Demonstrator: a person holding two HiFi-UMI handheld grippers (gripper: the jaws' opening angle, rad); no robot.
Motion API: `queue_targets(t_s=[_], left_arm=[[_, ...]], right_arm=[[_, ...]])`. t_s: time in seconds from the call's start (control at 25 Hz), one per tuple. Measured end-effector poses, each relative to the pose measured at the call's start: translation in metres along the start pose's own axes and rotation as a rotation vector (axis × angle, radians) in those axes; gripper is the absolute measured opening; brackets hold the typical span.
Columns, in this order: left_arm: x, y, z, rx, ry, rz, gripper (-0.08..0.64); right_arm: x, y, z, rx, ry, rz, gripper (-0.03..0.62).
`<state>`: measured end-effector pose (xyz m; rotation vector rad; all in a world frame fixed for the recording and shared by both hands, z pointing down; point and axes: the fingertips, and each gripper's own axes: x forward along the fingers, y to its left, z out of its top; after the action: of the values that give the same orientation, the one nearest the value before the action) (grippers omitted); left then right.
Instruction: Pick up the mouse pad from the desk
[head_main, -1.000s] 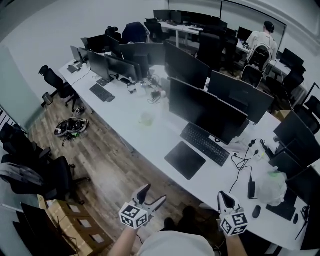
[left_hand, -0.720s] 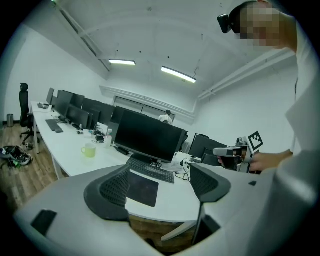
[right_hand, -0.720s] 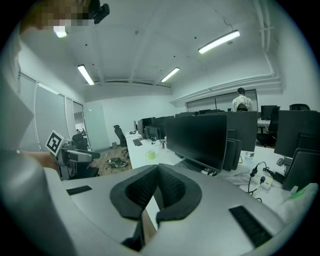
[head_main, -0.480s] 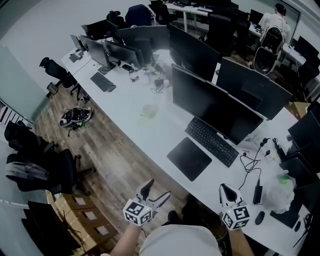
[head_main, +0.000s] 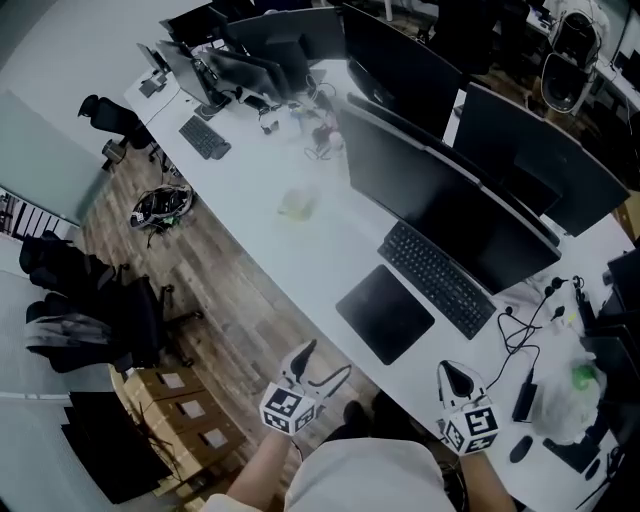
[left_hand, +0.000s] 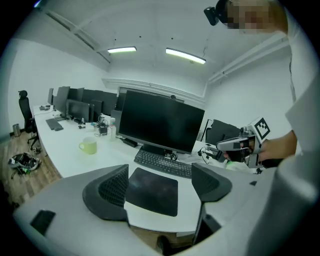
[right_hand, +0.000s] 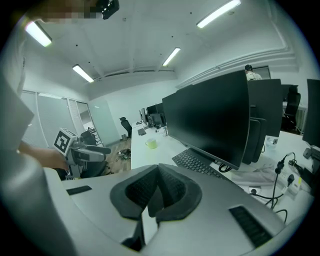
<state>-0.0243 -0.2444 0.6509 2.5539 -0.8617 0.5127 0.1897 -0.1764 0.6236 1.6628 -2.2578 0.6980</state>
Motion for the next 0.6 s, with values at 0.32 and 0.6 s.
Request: queue_targets(t_s=[0.32, 0.6], left_arm=[[0.072, 0.031, -0.038, 0.041, 0.111, 0.045, 0.428], [0.124, 0.054, -0.077, 0.079, 0.236, 0.032, 0.466]], right_arm=[[0.042, -0.035, -0.029, 0.046, 0.05, 0.041, 0.012], [0.062, -0.045, -0.044, 0.086, 0.08, 0.036, 0.012]])
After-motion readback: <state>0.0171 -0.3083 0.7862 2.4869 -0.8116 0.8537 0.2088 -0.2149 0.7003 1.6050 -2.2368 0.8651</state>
